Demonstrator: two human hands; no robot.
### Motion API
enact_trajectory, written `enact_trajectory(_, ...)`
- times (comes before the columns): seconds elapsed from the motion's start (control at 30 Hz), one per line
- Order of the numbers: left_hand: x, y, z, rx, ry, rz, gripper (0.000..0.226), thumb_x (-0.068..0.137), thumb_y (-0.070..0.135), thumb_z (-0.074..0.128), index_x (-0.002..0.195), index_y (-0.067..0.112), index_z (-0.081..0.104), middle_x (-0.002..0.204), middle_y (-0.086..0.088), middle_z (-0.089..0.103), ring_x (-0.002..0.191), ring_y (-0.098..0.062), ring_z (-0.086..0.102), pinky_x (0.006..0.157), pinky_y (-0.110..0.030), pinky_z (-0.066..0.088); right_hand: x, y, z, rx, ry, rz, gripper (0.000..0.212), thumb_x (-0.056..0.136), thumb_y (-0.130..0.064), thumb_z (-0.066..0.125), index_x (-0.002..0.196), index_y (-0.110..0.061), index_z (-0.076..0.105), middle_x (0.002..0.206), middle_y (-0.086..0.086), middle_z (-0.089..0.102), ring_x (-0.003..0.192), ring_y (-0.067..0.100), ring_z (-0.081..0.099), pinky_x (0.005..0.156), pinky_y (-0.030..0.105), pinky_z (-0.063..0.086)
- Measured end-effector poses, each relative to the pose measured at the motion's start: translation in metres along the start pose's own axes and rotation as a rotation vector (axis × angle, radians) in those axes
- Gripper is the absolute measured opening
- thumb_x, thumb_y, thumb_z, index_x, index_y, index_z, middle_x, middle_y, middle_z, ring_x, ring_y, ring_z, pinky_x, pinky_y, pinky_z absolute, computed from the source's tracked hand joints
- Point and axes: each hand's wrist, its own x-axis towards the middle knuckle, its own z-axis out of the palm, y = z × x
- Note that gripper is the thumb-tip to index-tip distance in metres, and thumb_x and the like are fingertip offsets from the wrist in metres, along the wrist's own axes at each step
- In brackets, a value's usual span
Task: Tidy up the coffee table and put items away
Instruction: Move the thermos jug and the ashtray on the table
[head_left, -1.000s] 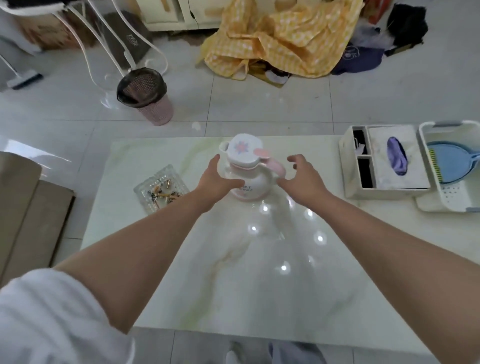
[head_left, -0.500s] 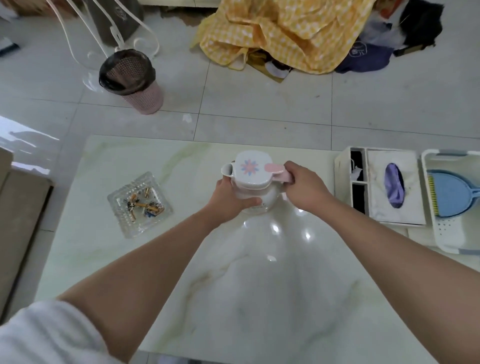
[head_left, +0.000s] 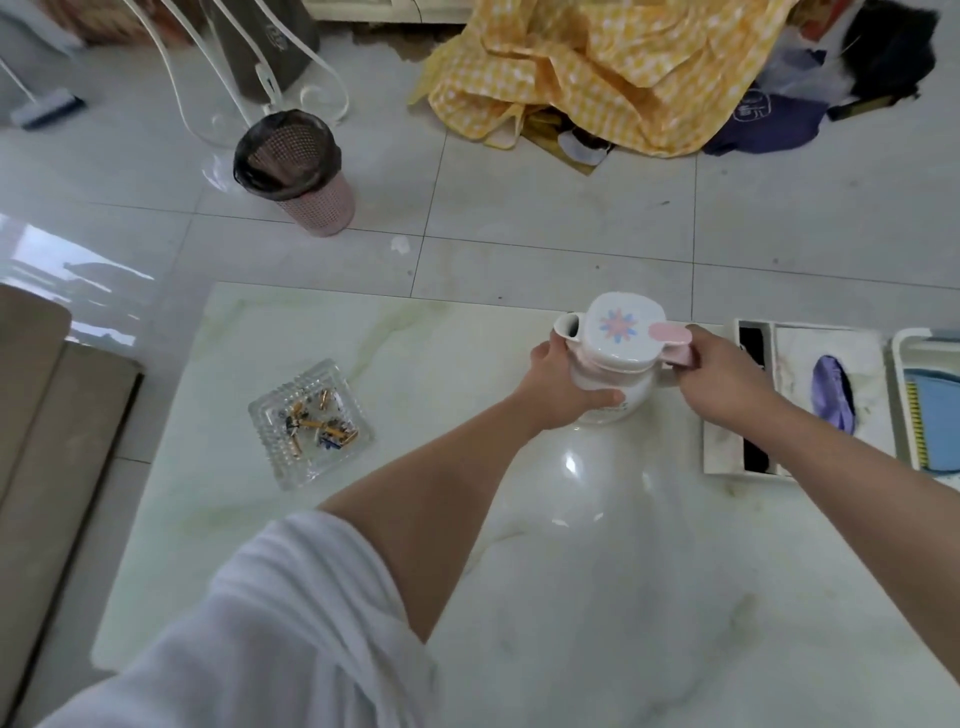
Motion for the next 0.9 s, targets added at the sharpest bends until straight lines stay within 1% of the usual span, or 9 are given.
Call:
enact_trajectory(0.2, -0.038, -0.027, -0.028, -0.090, -0.019, 0.070, 0.102, 0.070, 0.049, 0.081, 0.148, 0.048, 0.015, 0.145, 0.020, 0.037, 0.133, -0.008, 0.037, 0.101, -0.034, 0.040, -0.038, 0.005, 0.030, 0.178, 0.415, 0.330, 0.037, 0.082, -0.027, 0.064, 0.112, -0.009, 0.050, 0.107, 0.013, 0.060, 0.094, 0.036, 0.061, 0.074, 0.034, 0.038)
enact_trajectory(0.43, -0.092, -0.110, -0.119, -0.049, 0.338, -0.089, 0.043, 0.094, 0.035, 0.060, 0.136, 0.030, 0.052, 0.132, 0.006, 0.056, 0.118, -0.006, 0.054, 0.095, -0.028, 0.046, -0.073, -0.055, 0.116, 0.179, -0.106, 0.324, 0.015, 0.090, -0.023, 0.060, 0.086, -0.008, 0.061, 0.078, 0.009, 0.066, 0.067, 0.030, 0.062, 0.068, 0.038, 0.052)
enact_trajectory(0.63, -0.124, -0.199, -0.231, -0.288, 0.826, -0.524, 0.040, 0.091, 0.024, 0.055, 0.129, 0.010, 0.057, 0.124, -0.015, 0.061, 0.116, -0.031, 0.059, 0.099, -0.037, 0.047, -0.039, -0.187, 0.206, 0.339, -0.368, 0.238, 0.018, 0.093, -0.020, 0.054, 0.090, -0.008, 0.068, 0.079, 0.009, 0.065, 0.059, 0.019, 0.057, 0.055, 0.029, 0.049)
enact_trajectory(0.67, -0.124, -0.210, -0.242, -0.398, 0.811, -0.638, 0.037, 0.092, 0.025, 0.054, 0.122, 0.005, 0.060, 0.114, -0.022, 0.063, 0.109, -0.037, 0.062, 0.092, -0.041, 0.051, -0.032, -0.205, 0.219, 0.340, -0.360, 0.201, 0.019, 0.094, -0.022, 0.054, 0.092, -0.011, 0.068, 0.083, 0.007, 0.065, 0.064, 0.020, 0.058, 0.059, 0.031, 0.050)
enact_trajectory(0.7, -0.126, -0.223, -0.252, -0.506, 0.771, -0.720, 0.029, 0.092, 0.025, 0.051, 0.105, 0.002, 0.064, 0.103, -0.029, 0.063, 0.127, -0.036, 0.048, 0.083, -0.045, 0.053, -0.025, -0.222, 0.233, 0.338, -0.353, 0.169, 0.020, 0.095, -0.025, 0.053, 0.096, -0.014, 0.069, 0.088, 0.004, 0.065, 0.068, 0.020, 0.059, 0.063, 0.032, 0.050)
enact_trajectory(0.73, -0.127, -0.232, -0.257, -0.578, 0.710, -0.763, 0.022, 0.092, 0.024, 0.048, 0.083, 0.007, 0.060, 0.080, -0.019, 0.055, 0.086, -0.019, 0.031, 0.067, -0.036, 0.045, -0.020, -0.238, 0.246, 0.328, -0.349, 0.149, 0.021, 0.095, -0.028, 0.052, 0.102, -0.017, 0.069, 0.093, 0.002, 0.063, 0.071, 0.019, 0.059, 0.064, 0.031, 0.050)
enact_trajectory(0.77, -0.129, -0.240, -0.262, -0.593, 0.652, -0.772, 0.023, 0.092, 0.024, 0.046, 0.072, 0.015, 0.050, 0.077, -0.013, 0.046, 0.078, -0.027, 0.045, 0.068, -0.034, 0.038, -0.015, -0.250, 0.258, 0.300, -0.346, 0.132, 0.024, 0.096, -0.030, 0.051, 0.110, -0.020, 0.067, 0.097, 0.000, 0.062, 0.072, 0.016, 0.059, 0.062, 0.027, 0.049)
enact_trajectory(0.83, -0.128, -0.256, -0.268, -0.626, 0.536, -0.793, 0.022, 0.096, 0.022, 0.042, 0.074, 0.020, 0.047, 0.086, -0.007, 0.044, 0.084, -0.023, 0.041, 0.076, -0.036, 0.034, -0.008, -0.268, 0.280, 0.250, -0.357, 0.114, 0.029, 0.098, -0.030, 0.048, 0.122, -0.023, 0.063, 0.101, -0.002, 0.060, 0.070, 0.010, 0.058, 0.055, 0.024, 0.044)
enact_trajectory(0.9, -0.122, -0.266, -0.271, -0.731, 0.422, -0.814, 0.016, 0.100, 0.021, 0.038, 0.101, 0.021, 0.055, 0.097, -0.005, 0.054, 0.096, -0.027, 0.053, 0.088, -0.040, 0.041, -0.003, -0.280, 0.299, 0.204, -0.389, 0.103, 0.034, 0.100, -0.026, 0.045, 0.132, -0.023, 0.057, 0.106, 0.001, 0.061, 0.064, 0.010, 0.056, 0.051, 0.023, 0.040)
